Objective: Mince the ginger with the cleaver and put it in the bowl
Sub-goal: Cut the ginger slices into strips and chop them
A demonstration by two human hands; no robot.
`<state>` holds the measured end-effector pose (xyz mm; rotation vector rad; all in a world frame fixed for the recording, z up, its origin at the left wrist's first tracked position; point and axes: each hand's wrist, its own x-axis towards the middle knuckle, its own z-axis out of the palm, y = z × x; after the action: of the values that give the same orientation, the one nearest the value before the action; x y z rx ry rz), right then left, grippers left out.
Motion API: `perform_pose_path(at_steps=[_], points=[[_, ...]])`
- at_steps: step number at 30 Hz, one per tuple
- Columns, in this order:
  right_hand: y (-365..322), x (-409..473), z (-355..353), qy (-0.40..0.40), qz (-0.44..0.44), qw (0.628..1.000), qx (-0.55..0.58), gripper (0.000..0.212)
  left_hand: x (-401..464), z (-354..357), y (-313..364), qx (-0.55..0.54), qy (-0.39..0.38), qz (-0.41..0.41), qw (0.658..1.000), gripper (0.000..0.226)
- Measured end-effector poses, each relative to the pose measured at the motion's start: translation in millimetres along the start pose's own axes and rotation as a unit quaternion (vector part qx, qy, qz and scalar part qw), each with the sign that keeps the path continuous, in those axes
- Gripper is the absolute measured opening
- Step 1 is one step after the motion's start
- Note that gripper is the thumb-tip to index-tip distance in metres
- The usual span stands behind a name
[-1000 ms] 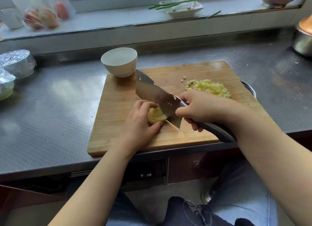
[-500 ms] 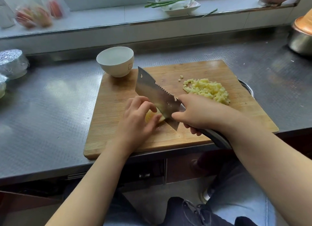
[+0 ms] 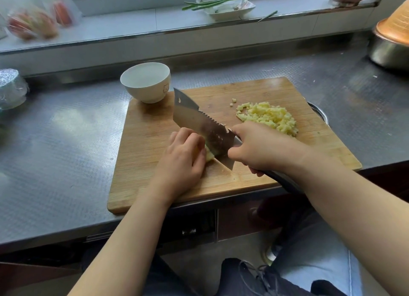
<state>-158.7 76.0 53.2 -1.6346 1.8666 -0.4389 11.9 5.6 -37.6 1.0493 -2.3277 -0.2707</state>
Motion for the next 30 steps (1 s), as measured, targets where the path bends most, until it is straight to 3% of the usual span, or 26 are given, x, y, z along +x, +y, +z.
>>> perform_pose_path(at_steps=[4, 25, 30], points=[[-5.9, -4.3, -9.1, 0.016, -0.008, 1.000, -0.004, 0.014, 0.2, -0.8, 0.1, -0.007, 0.003, 0.004, 1.000, 0.011], [-34.8, 18.5, -14.4, -0.079, 0.052, 0.993, -0.067, 0.009, -0.5, 2.0, -0.6, 0.000, 0.030, 0.008, 1.000, 0.010], [-23.1, 14.2, 7.5, -0.051, 0.047, 0.996, -0.059, 0.008, -1.4, 3.7, -3.8, -0.003, 0.038, 0.011, 0.999, 0.011]])
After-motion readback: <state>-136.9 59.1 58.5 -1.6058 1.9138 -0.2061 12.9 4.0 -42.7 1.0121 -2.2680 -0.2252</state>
